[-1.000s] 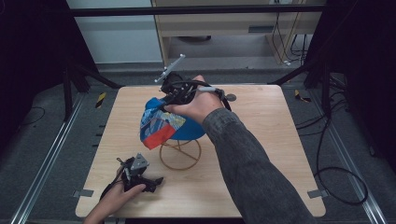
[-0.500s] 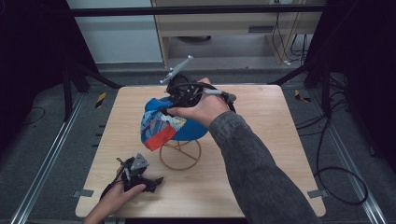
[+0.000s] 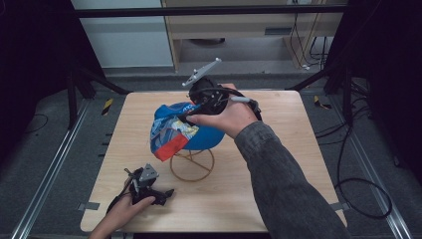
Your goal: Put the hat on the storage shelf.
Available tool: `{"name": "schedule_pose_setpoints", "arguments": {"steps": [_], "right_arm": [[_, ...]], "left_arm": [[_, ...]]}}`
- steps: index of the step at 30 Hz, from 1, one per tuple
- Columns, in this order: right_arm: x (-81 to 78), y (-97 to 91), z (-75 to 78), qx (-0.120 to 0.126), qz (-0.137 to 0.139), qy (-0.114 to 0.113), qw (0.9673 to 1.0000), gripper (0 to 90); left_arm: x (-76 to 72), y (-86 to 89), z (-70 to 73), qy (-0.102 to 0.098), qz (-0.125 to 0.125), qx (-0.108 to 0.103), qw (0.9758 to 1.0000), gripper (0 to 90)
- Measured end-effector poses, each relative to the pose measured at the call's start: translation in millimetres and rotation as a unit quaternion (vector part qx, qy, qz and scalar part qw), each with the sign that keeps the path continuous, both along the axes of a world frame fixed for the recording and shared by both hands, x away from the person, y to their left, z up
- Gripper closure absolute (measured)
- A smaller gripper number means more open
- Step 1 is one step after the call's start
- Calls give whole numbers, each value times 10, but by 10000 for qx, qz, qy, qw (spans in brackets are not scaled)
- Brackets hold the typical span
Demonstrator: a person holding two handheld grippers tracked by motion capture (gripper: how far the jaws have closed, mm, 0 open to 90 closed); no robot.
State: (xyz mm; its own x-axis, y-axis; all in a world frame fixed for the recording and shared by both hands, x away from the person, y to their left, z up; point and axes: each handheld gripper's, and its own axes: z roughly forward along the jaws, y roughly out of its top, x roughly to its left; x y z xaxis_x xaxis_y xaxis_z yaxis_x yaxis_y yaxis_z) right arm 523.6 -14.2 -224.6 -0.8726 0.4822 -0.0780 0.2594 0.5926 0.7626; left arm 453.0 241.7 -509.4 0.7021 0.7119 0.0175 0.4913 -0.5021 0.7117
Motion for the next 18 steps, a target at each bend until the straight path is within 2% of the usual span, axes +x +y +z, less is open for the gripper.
{"name": "schedule_pose_setpoints", "arguments": {"steps": [10, 15, 18], "right_arm": [[-76, -219, -21, 126, -325, -74, 9994, 136], [-98, -335, -37, 235, -405, -69, 9989, 77], [-102, -361, -42, 247, -382, -107, 9989, 71]], "left_arm": [[3, 0, 0, 1, 0, -3, 10000, 0], [3, 0, 0, 2, -2, -2, 10000, 0], [3, 0, 0, 4, -3, 1, 10000, 0]]}}
